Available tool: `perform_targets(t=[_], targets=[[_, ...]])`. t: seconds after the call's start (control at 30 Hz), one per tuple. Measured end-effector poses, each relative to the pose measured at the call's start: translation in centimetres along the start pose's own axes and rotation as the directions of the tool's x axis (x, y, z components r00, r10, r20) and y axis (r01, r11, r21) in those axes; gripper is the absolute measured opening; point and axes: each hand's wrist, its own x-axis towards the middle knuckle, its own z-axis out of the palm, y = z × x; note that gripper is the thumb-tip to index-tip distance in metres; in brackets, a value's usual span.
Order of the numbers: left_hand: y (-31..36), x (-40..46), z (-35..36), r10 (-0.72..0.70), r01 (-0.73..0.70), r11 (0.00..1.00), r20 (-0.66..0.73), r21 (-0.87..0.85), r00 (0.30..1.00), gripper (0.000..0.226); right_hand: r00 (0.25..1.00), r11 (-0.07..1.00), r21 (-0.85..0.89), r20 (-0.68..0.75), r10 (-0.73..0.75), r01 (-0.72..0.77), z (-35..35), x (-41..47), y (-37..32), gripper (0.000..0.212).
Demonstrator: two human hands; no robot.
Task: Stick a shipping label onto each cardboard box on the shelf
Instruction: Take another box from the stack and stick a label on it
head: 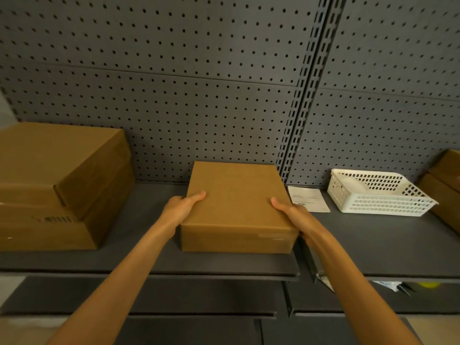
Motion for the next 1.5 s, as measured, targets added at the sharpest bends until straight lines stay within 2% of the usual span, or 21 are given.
perform_targets(t=[0.03, 0.1, 0.2, 0.27, 0.33, 0.43, 0.53, 0.6, 0.67, 0.73, 0.83, 0.97, 1.1, 1.3, 1.5], targets=[[0.2, -0.1, 0.0, 0.021, -0.019, 0.998, -0.017, 0.066, 1.0, 0.071, 1.0, 1.0, -0.004, 0.008, 0.007, -0.007, -0.1, 0.1, 0.0, 0.069], [0.6, -0.3, -0.1, 0.138, -0.103, 0.941, -0.088, 0.323, 0.987, 0.075, 0.999, 1.0, 0.01, 0.026, 0.02, -0.02, -0.4, 0.2, 0.1, 0.071], [1.5, -1.1, 0.2, 0.444, -0.258, 0.717, -0.138, 0.647, 0.885, 0.075, 0.998, 0.998, 0.057, 0.057, 0.024, -0.027, -0.8, 0.1, 0.3, 0.063], [2.2, -1.6, 1.0, 0.596, -0.345, 0.546, -0.064, 0.764, 0.801, 0.062, 0.998, 0.997, 0.07, 0.062, 0.015, -0.02, -0.9, 0.0, 0.3, 0.054], [3.2, -1.8, 2.3, 0.649, -0.421, 0.427, 0.053, 0.8, 0.759, 0.052, 0.998, 0.997, 0.073, 0.067, 0.013, -0.018, -1.0, 0.0, 0.4, 0.051], [4.7, -1.7, 5.2, 0.638, -0.534, 0.314, 0.242, 0.785, 0.731, 0.055, 0.997, 0.998, 0.065, 0.073, 0.002, -0.007, -1.1, 0.0, 0.4, 0.052], [5.8, -0.9, 7.9, 0.616, -0.584, 0.23, 0.348, 0.778, 0.706, 0.056, 0.999, 0.999, 0.043, 0.049, -0.024, 0.022, -1.4, 0.4, 0.5, 0.068], [6.4, 0.0, 9.3, 0.604, -0.606, 0.198, 0.391, 0.771, 0.694, 0.055, 0.998, 0.999, 0.017, 0.043, -0.037, 0.037, -1.8, 0.6, 0.6, 0.081], [6.9, 0.8, 10.4, 0.599, -0.627, 0.167, 0.427, 0.761, 0.677, 0.052, 0.998, 0.999, -0.003, 0.03, -0.048, 0.048, -2.0, 0.8, 0.6, 0.084], [7.3, 1.4, 11.2, 0.595, -0.64, 0.15, 0.448, 0.753, 0.667, 0.05, 0.997, 0.997, -0.007, -0.013, -0.073, 0.073, -1.9, 0.9, 0.7, 0.077], [7.3, 2.3, 11.8, 0.59, -0.652, 0.176, 0.451, 0.737, 0.669, 0.048, 0.975, 0.987, -0.063, -0.156, -0.159, 0.151, -2.2, 1.3, 0.8, 0.064], [6.7, 3.0, 11.7, 0.601, -0.663, 0.197, 0.445, 0.722, 0.664, 0.047, 0.906, 0.931, -0.301, -0.3, -0.297, 0.205, -3.5, 2.4, 1.4, 0.051], [6.7, 3.1, 11.8, 0.615, -0.668, 0.188, 0.444, 0.72, 0.652, 0.046, 0.859, 0.869, -0.479, -0.386, -0.336, 0.125, -5.7, 4.7, 2.3, 0.045], [6.4, 3.4, 11.8, 0.63, -0.673, 0.181, 0.441, 0.717, 0.639, 0.045, 0.797, 0.818, -0.567, -0.535, -0.282, -0.092, -8.5, 7.1, 3.6, 0.033], [6.4, 3.7, 11.9, 0.625, -0.669, 0.17, 0.446, 0.723, 0.64, 0.046, 0.782, 0.79, -0.592, -0.564, -0.265, -0.159, -8.9, 8.3, 4.2, 0.037]])
